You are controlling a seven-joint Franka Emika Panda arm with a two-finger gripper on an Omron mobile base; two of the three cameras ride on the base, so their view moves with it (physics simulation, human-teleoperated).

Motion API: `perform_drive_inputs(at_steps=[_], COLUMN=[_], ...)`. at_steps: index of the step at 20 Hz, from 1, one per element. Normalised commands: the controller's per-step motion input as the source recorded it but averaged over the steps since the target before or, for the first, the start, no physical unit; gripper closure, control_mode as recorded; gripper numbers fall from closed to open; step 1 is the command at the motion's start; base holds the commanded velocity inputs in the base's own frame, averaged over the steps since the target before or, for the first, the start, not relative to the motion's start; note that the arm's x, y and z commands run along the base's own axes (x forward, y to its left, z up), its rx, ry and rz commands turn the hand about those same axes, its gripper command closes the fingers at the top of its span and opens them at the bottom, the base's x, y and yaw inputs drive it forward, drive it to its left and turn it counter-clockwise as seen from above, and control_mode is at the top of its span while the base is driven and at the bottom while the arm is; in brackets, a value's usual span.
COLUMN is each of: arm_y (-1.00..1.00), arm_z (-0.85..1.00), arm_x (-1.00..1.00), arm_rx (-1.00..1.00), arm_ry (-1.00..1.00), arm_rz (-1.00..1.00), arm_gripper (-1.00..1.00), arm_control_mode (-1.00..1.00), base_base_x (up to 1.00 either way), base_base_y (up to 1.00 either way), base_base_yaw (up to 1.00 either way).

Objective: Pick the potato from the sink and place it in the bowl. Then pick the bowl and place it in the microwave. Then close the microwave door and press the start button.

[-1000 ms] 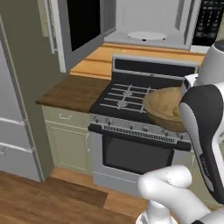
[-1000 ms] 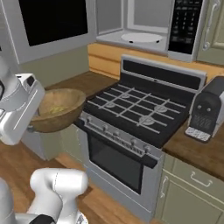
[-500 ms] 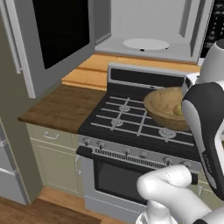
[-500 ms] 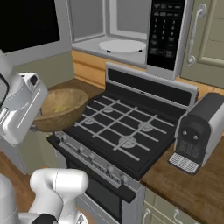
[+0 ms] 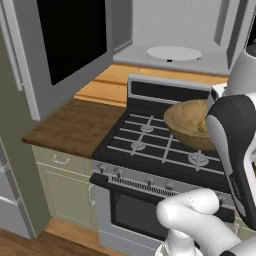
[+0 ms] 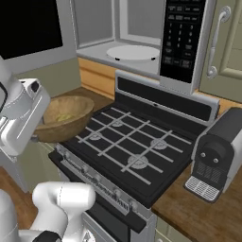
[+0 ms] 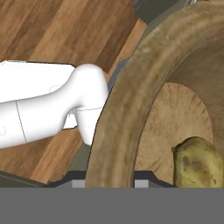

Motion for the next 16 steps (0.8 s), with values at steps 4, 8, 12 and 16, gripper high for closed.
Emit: perform_drive_inputs(at_steps=[4,8,12,16], arm_y=[0.00,0.00,0.00,0.00], arm_z=[0.00,0.00,0.02,0.38], arm_x=[0.00,0.00,0.00,0.00], arm_rx=[0.00,0.00,0.00,0.00], arm_ry=[0.00,0.00,-0.02,-0.25], arm_rz=[0.00,0.00,0.00,0.00], arm_gripper=[1.00,1.00,1.00,1.00], arm_control_mode=[1.00,1.00,-1.00,-1.00], base_base_x=[0.00,0.00,0.00,0.00], base_base_y=[-0.20,-0.03,0.00,0.00], base_base_yaw=[-0.08,-0.22,-0.10,0.00])
